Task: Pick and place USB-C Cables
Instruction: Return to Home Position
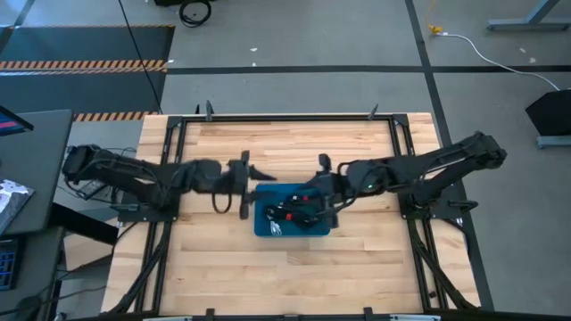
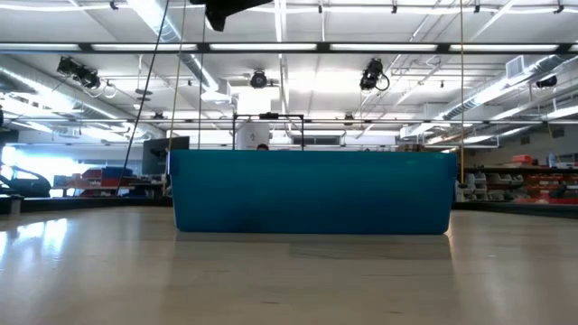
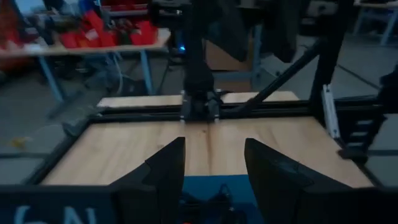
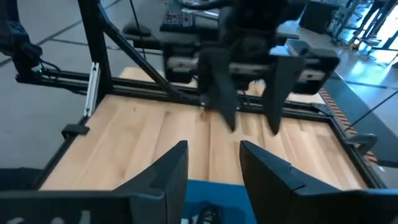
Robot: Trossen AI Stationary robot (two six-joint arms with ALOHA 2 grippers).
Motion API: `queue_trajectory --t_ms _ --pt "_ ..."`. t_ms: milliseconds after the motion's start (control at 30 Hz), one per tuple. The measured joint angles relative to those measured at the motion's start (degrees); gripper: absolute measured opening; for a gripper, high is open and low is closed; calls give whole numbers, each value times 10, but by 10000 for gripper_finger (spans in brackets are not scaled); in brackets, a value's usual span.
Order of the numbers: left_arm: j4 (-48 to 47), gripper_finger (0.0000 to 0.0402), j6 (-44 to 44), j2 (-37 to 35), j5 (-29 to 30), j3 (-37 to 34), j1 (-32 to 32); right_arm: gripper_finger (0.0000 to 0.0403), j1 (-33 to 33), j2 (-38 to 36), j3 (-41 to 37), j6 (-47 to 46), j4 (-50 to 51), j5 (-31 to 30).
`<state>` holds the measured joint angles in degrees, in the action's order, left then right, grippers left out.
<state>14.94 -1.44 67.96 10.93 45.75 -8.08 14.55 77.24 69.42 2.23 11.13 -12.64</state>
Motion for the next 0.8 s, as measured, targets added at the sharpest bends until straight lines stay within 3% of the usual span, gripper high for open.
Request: queue_trajectory --t_ms 233,400,633,800 --pt "-29 173 27 -7 -26 31 49 150 -16 -70 -77 6 -15 6" --pt "-39 173 45 -3 -29 -1 48 150 -41 -100 -162 4 -83 18" --pt "81 173 48 -4 -13 -74 42 150 -95 -88 -237 -11 -198 82" --pt "123 173 34 -5 -9 -87 39 150 -119 -77 -265 -13 -310 136"
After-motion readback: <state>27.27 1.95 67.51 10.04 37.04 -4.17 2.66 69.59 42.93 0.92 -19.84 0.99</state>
